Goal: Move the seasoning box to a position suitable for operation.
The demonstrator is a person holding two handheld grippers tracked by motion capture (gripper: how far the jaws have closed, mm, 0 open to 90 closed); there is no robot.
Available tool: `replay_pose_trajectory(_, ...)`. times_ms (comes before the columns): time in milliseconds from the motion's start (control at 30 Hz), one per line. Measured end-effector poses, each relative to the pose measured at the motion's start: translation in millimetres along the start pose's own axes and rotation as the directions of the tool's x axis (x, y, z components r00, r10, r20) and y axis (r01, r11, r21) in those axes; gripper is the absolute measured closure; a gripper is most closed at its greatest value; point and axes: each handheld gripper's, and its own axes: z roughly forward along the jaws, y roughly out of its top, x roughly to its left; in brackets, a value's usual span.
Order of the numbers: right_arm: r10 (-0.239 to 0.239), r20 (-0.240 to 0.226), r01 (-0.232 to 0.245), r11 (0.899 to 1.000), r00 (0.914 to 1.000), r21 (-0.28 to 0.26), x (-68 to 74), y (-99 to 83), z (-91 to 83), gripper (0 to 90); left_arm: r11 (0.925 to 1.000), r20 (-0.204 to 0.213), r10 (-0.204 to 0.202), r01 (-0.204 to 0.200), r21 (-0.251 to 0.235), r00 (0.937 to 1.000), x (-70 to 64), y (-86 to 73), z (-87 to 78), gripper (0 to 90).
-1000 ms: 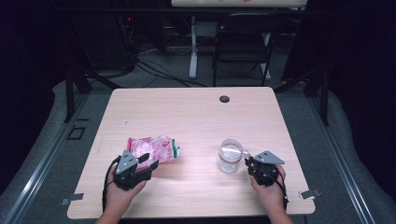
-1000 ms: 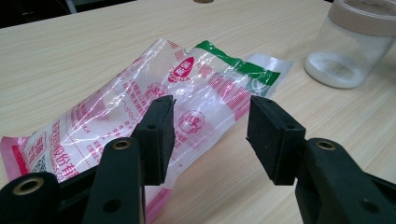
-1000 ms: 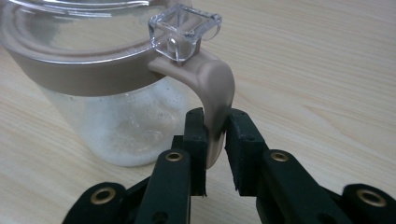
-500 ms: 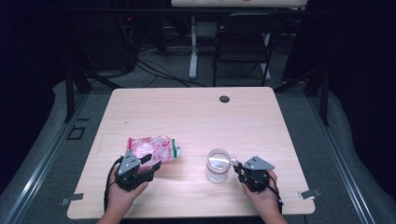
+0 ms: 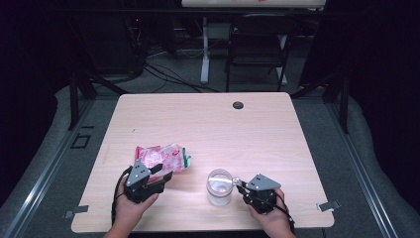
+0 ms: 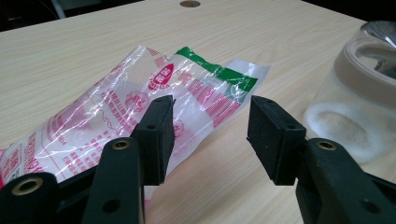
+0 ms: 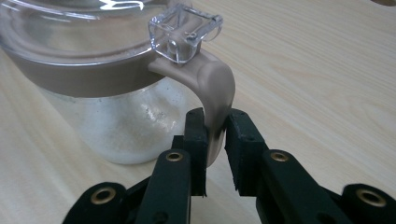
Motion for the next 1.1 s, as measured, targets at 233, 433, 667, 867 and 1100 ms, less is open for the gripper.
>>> replay_pose_trajectory(233,-0.008,-0.05,0.008,1.0,0.9987,0.0,8.5,-0.6,-2.4,74.0,0.9999,0.012,0.004,-0.004,-0.009,0.9999,-2.8,2.1,2.4,50.6)
replay_pose_trajectory(433,0.02,-0.057,-0.021,1.0,0.9982,-0.021,4.5,-0.6,-15.5,64.0,0.9999,0.011,0.003,-0.003,-0.016,0.9999,-3.3,3.0,2.9,50.7)
replay_pose_trajectory(667,0.0,-0.058,-0.008,0.99,0.9983,-0.144,6.6,4.7,-36.9,56.4,0.9996,-0.01,-0.008,0.008,-0.028,0.9999,-6.3,4.6,0.8,49.5)
replay_pose_trajectory(867,0.011,-0.052,-0.017,0.994,0.9986,-0.111,9.1,7.8,-38.9,58.1,0.9994,0.005,-0.026,0.026,-0.023,0.9996,-8.3,5.4,0.1,50.2)
replay_pose_trajectory(1100,0.053,-0.054,-0.06,0.99,0.9971,-0.126,6.8,9.5,-44.1,64.2,0.9937,0.064,-0.101,0.104,-0.042,0.9928,-6.6,6.5,-4.0,56.6)
